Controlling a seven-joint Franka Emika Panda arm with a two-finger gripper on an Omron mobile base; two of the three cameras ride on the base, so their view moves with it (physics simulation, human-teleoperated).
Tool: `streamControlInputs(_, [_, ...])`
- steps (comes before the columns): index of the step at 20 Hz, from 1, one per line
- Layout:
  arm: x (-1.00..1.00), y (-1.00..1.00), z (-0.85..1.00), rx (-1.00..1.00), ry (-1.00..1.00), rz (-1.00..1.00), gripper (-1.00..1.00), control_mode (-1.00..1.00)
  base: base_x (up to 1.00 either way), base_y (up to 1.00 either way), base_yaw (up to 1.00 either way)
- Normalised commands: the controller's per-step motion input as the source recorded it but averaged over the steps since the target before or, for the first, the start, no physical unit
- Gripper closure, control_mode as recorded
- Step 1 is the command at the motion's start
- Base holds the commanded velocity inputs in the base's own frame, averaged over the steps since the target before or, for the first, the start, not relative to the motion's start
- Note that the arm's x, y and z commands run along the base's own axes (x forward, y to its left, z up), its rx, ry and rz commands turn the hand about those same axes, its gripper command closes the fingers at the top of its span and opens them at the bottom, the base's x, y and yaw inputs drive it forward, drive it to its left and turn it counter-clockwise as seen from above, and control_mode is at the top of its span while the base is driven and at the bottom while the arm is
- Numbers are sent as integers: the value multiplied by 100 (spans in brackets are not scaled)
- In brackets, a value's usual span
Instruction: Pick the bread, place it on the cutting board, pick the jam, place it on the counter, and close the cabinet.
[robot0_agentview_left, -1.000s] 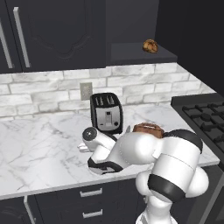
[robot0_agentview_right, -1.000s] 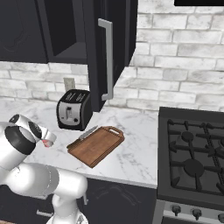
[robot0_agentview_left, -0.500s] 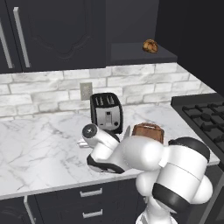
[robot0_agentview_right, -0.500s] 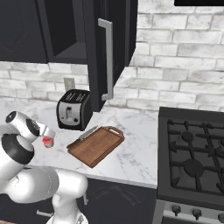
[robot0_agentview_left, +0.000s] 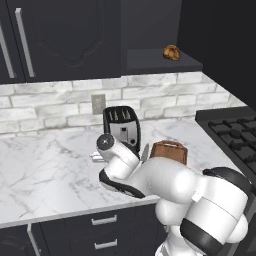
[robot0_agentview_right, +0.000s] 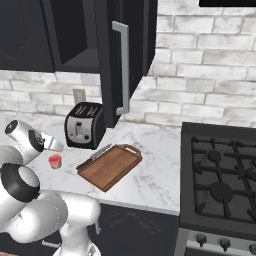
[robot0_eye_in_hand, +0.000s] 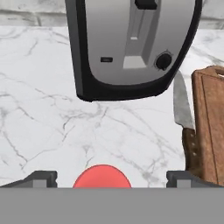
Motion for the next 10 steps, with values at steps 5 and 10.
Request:
streamControlInputs(5, [0, -17, 29, 0, 0, 2, -100, -100, 0, 0, 0])
streamControlInputs(10, [0, -15, 27, 0, 0, 2, -100, -100, 0, 0, 0])
